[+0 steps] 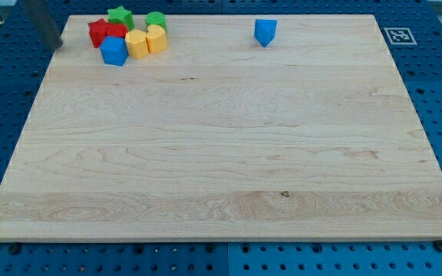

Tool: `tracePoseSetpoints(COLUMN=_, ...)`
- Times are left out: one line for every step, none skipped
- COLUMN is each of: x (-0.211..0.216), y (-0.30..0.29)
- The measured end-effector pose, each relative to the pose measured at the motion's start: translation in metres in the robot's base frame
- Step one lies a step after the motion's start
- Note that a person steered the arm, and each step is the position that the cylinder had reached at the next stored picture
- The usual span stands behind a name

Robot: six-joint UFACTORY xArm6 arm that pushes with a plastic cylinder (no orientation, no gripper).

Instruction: Move the yellow hexagon towards bottom a bit

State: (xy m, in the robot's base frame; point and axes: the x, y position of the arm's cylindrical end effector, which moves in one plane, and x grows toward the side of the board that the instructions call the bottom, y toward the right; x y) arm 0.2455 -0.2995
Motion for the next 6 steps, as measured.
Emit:
tracePoseSetpoints(x=-0.053, y=0.026)
tracePoseSetpoints(x=-0.053, y=0.029)
tracePoseSetpoints(x=-0.051, y=0.067)
tracePoseSetpoints(x=-0.013, y=0.119)
tracePoseSetpoints(x=0.035, y=0.154)
tracePoseSetpoints(x=0.032, y=0.161)
